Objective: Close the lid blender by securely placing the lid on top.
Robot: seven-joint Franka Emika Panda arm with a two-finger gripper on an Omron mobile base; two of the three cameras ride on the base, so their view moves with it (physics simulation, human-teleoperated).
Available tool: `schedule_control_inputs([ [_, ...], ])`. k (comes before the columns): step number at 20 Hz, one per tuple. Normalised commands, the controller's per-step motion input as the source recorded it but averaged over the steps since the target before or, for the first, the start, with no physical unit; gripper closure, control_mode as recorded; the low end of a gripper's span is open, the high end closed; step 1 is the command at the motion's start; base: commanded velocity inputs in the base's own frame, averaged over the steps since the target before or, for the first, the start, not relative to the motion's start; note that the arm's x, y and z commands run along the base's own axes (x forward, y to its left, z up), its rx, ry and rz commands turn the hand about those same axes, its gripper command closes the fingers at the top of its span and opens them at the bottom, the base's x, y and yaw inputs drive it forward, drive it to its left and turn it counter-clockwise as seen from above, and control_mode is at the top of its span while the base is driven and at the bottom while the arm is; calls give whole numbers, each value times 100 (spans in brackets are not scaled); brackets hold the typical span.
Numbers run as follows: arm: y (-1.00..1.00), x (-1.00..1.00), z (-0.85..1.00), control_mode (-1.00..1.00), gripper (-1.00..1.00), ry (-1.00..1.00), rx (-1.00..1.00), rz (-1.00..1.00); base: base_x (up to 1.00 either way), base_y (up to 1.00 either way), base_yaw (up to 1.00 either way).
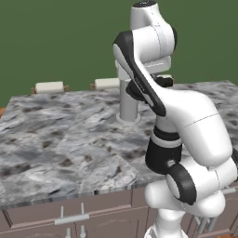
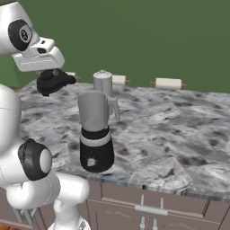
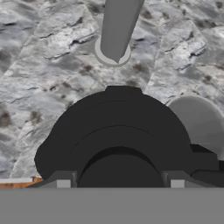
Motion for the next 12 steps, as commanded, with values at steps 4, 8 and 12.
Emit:
schedule_control_inputs([
  [4, -71, 2, 6, -100, 100, 5, 0, 0, 0, 0, 0],
  [8, -71, 7, 3, -100, 100, 5, 0, 0, 0, 0, 0],
  [12, -69, 6, 1, -100, 100, 3, 0, 0, 0, 0, 0],
])
